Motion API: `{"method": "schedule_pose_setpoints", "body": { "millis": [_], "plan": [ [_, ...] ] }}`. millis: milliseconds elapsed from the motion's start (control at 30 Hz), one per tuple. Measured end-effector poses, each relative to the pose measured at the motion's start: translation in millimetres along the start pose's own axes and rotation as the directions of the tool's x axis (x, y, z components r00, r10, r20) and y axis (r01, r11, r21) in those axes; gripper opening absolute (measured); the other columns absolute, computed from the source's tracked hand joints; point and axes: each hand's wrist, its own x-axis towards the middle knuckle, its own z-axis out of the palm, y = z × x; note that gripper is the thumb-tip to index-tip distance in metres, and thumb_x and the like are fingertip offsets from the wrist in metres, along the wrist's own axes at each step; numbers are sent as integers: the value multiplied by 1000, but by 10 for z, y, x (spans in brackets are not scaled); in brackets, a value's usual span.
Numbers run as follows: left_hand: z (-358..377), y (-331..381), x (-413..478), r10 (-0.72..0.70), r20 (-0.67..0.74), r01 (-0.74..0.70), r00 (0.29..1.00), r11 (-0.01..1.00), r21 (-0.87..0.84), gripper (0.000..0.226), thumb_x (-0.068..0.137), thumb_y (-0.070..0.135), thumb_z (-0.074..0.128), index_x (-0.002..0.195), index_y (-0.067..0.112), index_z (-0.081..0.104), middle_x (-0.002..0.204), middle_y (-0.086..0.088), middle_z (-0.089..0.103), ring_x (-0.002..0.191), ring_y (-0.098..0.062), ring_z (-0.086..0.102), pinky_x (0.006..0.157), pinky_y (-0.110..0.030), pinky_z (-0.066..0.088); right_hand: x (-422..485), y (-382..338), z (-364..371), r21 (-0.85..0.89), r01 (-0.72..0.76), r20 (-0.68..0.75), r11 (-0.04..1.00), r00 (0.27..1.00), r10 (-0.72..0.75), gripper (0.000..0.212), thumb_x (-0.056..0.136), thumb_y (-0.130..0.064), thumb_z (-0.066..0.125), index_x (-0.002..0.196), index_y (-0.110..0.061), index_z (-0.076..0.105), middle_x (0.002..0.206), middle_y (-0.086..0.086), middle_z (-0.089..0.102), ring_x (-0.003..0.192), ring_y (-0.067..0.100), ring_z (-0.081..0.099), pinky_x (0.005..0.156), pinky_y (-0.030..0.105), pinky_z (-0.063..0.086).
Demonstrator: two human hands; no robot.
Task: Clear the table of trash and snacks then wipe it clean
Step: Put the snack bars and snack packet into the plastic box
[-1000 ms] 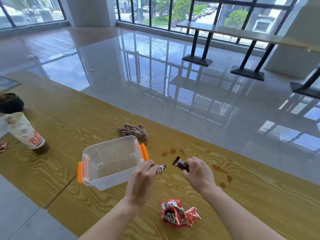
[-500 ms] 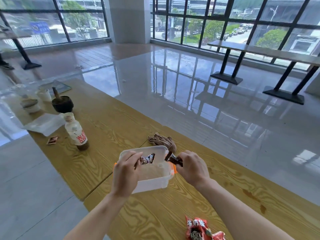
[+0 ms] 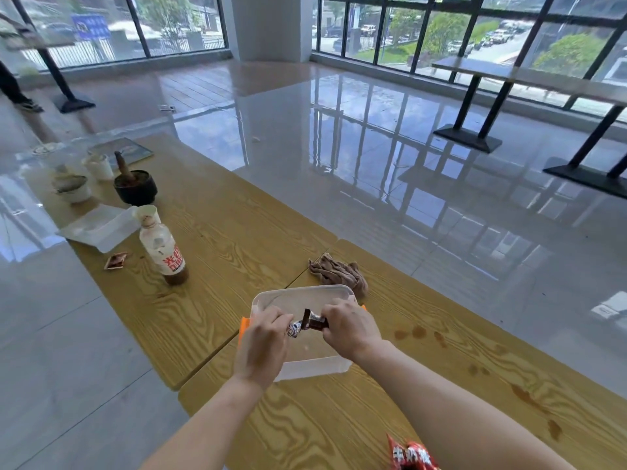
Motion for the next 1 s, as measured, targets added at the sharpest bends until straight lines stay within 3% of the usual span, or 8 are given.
{"method": "schedule_pose_setpoints", "body": {
  "millis": [133, 267, 433, 567, 667, 767, 900, 1000],
  "plan": [
    [-22, 54, -12, 43, 56, -43, 998, 999, -8, 31, 62, -5, 80, 80, 18, 72, 79, 8, 62, 72, -16, 50, 49, -24, 44, 73, -27, 61, 17, 8, -24, 1000, 1000, -8, 9, 87, -18, 57, 87, -11, 63, 98, 9, 63, 94, 34, 54, 70, 39, 48],
    [10, 53, -48, -65, 59, 71, 996, 992, -108, 30, 69, 3, 74, 94, 19, 72, 89, 8, 62, 81, -3, 34, 60, -26, 47, 42, -10, 103, 67, 35, -69, 997, 997, -30, 11, 87, -17, 62, 96, -11, 65, 99, 8, 62, 93, 31, 54, 71, 39, 46],
    [20, 133, -115, -28, 100, 33, 995, 998, -45, 33, 71, 7, 73, 102, 17, 70, 94, 4, 60, 89, -14, 50, 64, -24, 43, -90, 70, 76, 141, 6, -95, 990, 995, 7, 20, 87, -14, 59, 105, -15, 66, 106, 5, 63, 102, 29, 54, 78, 43, 51],
    [19, 293, -149, 12, 112, -12, 994, 1000, -4, 36, 70, 12, 75, 104, 18, 69, 94, 3, 61, 85, -18, 60, 77, -40, 52, -245, 163, -14, 191, 10, -162, 981, 987, 22, 24, 89, -15, 59, 111, -17, 67, 111, 4, 63, 105, 28, 56, 82, 40, 49],
    [14, 467, -201, 44, 115, -36, 992, 997, -68, 39, 68, 8, 74, 107, 16, 68, 96, 1, 60, 83, -20, 59, 62, -33, 52, -413, 265, -118, 214, -6, -205, 977, 977, 51, 29, 90, -17, 61, 119, -18, 66, 112, 2, 63, 105, 25, 56, 78, 32, 43],
    [60, 676, -310, 109, 120, -97, 987, 990, -104, 42, 67, 7, 75, 108, 15, 67, 99, 0, 60, 86, -21, 58, 67, -32, 52, -664, 438, -186, 231, -38, -238, 972, 967, 94, 31, 89, -20, 64, 120, -22, 66, 104, 0, 65, 101, 24, 58, 76, 32, 44],
    [161, 963, -542, 214, 137, -188, 967, 966, -177, 43, 70, 7, 74, 112, 14, 65, 101, 0, 59, 91, -20, 58, 76, -31, 52, -1161, 747, -173, 246, -122, -198, 961, 965, 173, 34, 89, -21, 66, 123, -21, 65, 110, -1, 66, 104, 20, 60, 83, 33, 50],
    [316, 1108, -780, 278, 271, -230, 921, 953, -197, 48, 74, 18, 71, 121, 18, 62, 107, 2, 58, 99, -18, 57, 82, -30, 51, -1600, 976, -67, 258, -215, -108, 942, 962, 249, 36, 89, -19, 63, 125, -20, 64, 111, -3, 65, 104, 17, 60, 85, 30, 51]
  ]
}}
